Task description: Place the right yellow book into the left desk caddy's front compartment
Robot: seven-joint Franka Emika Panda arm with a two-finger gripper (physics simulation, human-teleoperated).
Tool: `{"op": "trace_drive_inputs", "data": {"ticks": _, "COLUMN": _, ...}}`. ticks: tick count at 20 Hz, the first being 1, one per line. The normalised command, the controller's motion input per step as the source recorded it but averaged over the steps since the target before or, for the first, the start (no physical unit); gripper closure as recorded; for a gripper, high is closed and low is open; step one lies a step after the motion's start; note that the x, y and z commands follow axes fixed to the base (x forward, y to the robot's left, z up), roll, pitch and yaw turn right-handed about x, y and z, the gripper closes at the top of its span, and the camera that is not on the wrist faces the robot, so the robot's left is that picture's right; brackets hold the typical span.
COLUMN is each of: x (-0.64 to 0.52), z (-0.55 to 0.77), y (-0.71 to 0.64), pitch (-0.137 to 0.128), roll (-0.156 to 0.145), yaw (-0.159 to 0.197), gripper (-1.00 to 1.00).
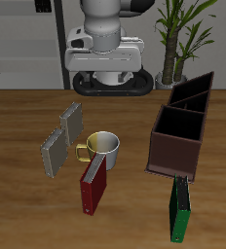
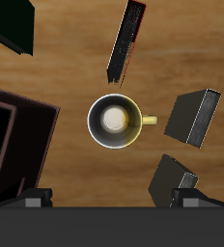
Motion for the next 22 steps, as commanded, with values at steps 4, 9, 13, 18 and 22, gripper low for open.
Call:
{"op": "trace_drive_inputs", "data": {"ticks": 4, "x": 0.20, "z": -0.01, "y": -0.39, "pitch": -0.030, "roll": 0.011, "yaw": -0.016, "gripper": -1.00}}
{"op": "trace_drive_inputs", "data": {"ticks": 9, "x": 0.18, "z": -0.06, "y": -0.47, "pitch": 0.008, "roll": -0.031, "yaw": -0.006, "gripper": -1.00}}
{"op": "trace_drive_inputs", "data": {"ticks": 13, "x": 0.20, "z": -0.12, "y": -0.39, "pitch": 0.015, "roll": 0.008, "yaw": 0.011, "gripper": -1.00}}
{"op": "trace_drive_inputs", "data": {"ticks": 18, "x": 0.11, "z": -0.10, "y": -0.29, "pitch": -0.040, "roll": 0.054, "yaw": 0.022, "gripper": -1.00}}
{"op": "trace_drive_inputs", "data": {"ticks": 22, "x": 0.04, "z": 0.07, "y": -0.35, "pitch": -0.069, "roll": -0.004, "yaw": -0.025, "gripper": -1.00}}
